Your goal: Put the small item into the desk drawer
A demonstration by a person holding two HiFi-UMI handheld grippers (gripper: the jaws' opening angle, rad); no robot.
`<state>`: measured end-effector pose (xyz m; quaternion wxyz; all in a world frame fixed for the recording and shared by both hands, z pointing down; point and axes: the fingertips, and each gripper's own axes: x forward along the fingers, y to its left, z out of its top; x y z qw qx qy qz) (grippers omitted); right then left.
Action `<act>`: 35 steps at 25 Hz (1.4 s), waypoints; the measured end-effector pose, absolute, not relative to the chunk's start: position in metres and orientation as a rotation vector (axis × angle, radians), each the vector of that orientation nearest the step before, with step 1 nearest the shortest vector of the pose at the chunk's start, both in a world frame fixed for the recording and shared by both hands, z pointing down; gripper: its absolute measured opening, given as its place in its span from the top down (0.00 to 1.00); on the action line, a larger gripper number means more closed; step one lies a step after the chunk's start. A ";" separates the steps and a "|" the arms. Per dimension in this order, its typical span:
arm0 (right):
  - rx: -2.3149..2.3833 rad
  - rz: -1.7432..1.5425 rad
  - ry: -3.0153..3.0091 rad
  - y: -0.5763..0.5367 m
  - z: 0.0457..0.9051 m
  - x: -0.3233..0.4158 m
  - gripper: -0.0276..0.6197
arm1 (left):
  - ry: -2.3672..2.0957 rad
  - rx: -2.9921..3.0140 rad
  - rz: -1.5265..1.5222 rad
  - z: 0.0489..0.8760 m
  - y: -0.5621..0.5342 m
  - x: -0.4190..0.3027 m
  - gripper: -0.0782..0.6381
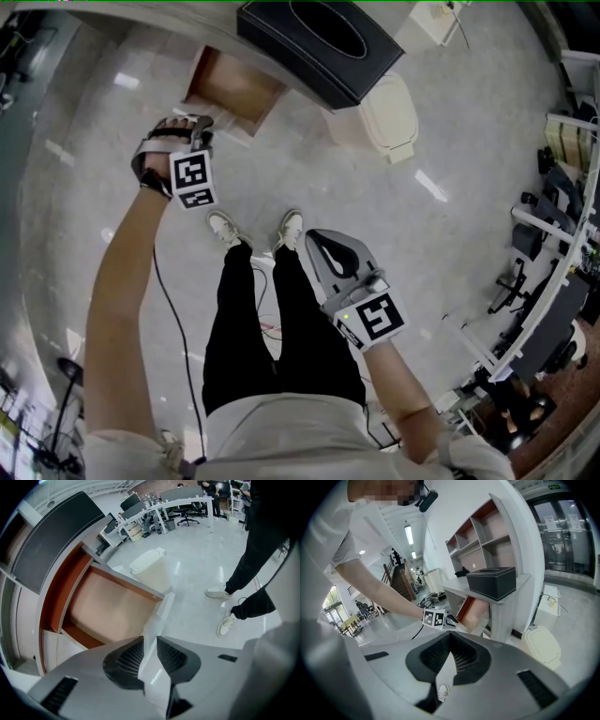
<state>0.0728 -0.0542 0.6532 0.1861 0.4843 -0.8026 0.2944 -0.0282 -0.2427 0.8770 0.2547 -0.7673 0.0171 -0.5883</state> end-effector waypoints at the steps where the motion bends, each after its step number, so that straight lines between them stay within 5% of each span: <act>1: 1.365 0.828 -2.261 -0.053 0.653 0.074 0.92 | 0.052 -2.082 -1.603 0.877 -0.243 -0.028 0.75; 35: 1.393 0.657 -2.398 -0.024 0.569 0.120 0.92 | 0.399 -2.120 -1.722 0.791 -0.227 -0.034 0.86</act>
